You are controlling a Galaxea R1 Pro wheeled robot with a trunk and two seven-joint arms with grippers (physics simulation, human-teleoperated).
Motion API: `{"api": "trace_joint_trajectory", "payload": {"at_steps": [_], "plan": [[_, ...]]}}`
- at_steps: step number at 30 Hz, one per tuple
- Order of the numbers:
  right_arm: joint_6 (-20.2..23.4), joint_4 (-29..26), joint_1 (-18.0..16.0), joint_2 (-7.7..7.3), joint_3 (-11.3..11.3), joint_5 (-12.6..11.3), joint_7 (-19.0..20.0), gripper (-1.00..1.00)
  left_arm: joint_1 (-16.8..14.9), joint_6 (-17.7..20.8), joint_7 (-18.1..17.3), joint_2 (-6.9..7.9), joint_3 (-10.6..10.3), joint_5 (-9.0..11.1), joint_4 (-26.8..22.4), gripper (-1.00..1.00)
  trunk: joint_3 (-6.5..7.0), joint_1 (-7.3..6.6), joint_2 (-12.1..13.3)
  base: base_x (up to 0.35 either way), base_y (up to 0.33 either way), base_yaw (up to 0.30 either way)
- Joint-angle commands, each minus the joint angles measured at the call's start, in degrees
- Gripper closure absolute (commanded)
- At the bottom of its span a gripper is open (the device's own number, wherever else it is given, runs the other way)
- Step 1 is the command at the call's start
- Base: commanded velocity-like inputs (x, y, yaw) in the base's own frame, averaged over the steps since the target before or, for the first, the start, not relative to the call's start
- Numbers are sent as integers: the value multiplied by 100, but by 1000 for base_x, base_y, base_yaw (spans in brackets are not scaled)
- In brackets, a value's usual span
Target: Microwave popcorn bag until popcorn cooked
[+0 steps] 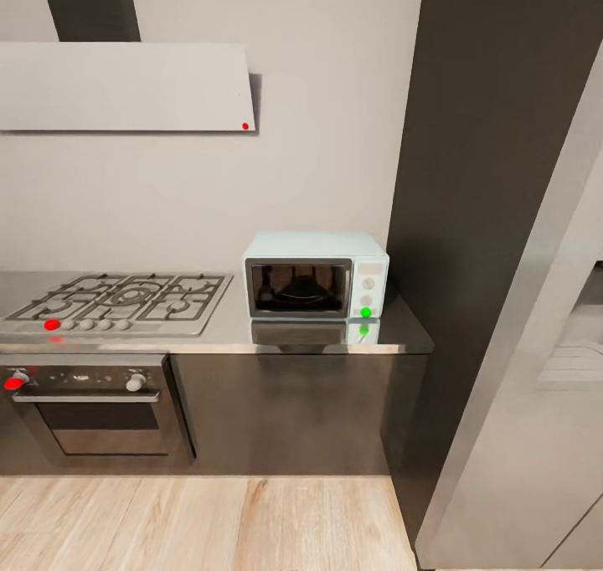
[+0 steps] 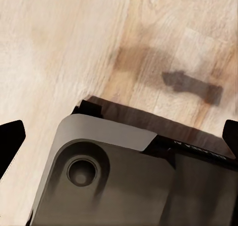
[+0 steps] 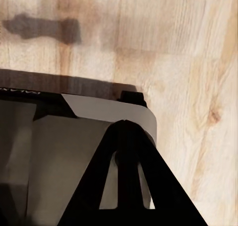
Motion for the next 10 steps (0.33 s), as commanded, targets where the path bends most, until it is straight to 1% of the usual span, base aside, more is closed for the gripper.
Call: {"api": "trace_joint_trajectory", "payload": {"at_steps": [1, 10], "plan": [[-30, 16, -7, -1, -48, 57, -25, 100, -4, -16, -27, 1, -48, 58, 6, -100, -6, 0, -4, 0, 0, 0], [-30, 18, -7, -1, -48, 56, -25, 100, -4, -16, -27, 1, -47, 61, 9, -100, -6, 0, -4, 0, 0, 0]]}}
